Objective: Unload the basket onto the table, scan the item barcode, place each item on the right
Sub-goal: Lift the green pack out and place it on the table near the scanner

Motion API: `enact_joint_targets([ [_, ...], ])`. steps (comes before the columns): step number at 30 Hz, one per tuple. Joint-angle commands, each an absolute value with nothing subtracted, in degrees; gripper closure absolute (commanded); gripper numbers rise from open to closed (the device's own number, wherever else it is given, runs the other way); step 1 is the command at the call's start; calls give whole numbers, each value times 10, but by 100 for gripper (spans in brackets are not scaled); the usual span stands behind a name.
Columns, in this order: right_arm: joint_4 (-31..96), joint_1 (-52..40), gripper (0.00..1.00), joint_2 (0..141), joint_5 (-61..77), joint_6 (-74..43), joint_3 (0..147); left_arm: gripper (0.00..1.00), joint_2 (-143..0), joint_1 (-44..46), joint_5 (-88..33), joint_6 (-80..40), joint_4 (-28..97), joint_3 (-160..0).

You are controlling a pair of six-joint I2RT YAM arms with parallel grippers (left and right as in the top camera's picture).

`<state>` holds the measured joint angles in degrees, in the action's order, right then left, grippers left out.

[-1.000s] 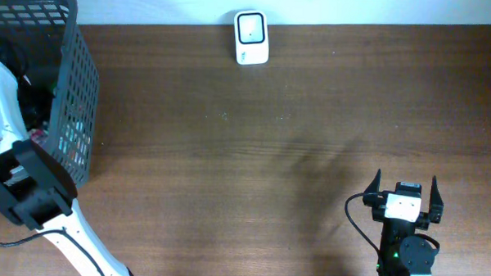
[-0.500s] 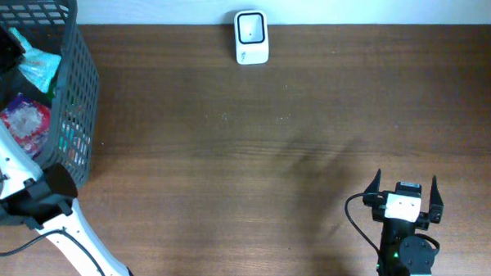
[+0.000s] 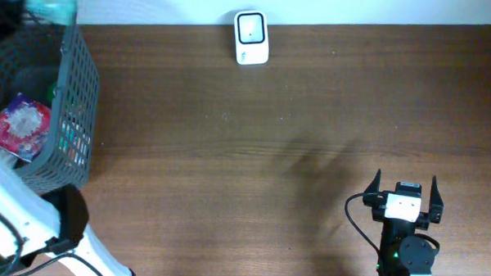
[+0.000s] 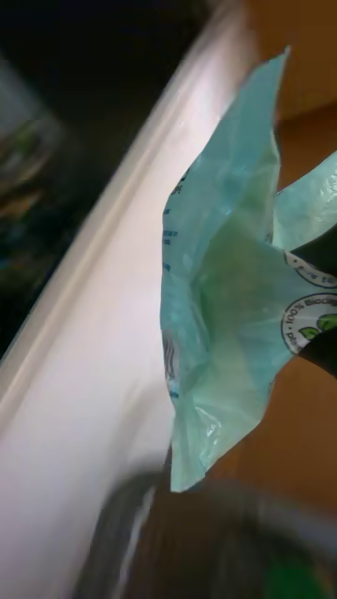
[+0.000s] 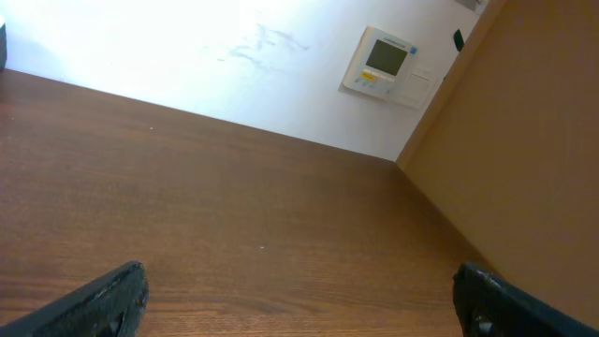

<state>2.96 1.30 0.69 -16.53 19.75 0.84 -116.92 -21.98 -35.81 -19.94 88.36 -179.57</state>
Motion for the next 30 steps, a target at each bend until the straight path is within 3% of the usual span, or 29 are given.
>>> enact_joint_targets([
  [1,30,16,1,4,-172,197,3,100,-1172,-118,-437,-116,916,-1796],
  [9,30,16,1,4,-172,197,3,100,-1173,90,-224,-60,967,-1752],
  [23,30,16,1,4,-172,197,3,100,-1173,206,-137,-17,947,-1344],
  [27,30,16,1,4,-172,197,3,100,-1173,213,-130,-21,834,-1215],
  [30,30,16,1,4,-172,197,3,100,-1173,213,-85,-45,658,-1103],
])
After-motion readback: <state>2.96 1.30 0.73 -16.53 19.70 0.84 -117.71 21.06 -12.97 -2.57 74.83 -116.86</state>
